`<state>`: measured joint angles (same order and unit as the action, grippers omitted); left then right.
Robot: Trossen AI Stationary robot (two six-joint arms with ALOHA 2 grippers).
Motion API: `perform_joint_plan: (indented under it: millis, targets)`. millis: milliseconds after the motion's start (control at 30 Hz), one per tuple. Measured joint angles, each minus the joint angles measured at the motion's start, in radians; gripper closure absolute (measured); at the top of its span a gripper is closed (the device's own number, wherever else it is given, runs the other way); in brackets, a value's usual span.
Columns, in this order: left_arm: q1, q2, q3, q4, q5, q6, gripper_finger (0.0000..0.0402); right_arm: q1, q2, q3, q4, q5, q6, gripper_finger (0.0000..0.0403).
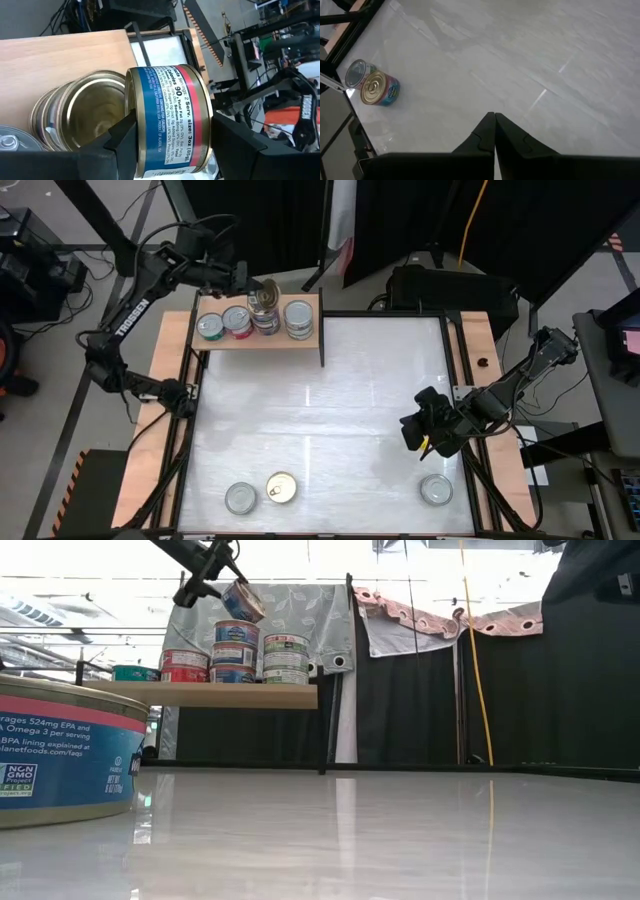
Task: Stack canned seafood by type on shelf
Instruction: Stack the blue pink tuna can on top of the blue pink tuna cans on the shelf
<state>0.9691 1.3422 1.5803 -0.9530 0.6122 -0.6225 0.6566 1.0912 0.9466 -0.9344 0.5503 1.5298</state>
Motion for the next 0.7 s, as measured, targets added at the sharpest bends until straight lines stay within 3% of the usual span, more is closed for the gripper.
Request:
perform_joint_plan:
  millis: [400,700]
  targets:
    - [0.051,-0.025,0.0,0.077,0.04,-0.028,0.0192,0.0,0.0,0.0,0.0,0.028,-0.002,0.0403]
    - [0.05,-0.038,0.0,0.245,-0.041,-0.131,0.0191,0.0,0.0,0.0,0.0,0.041,-0.004,0.0403]
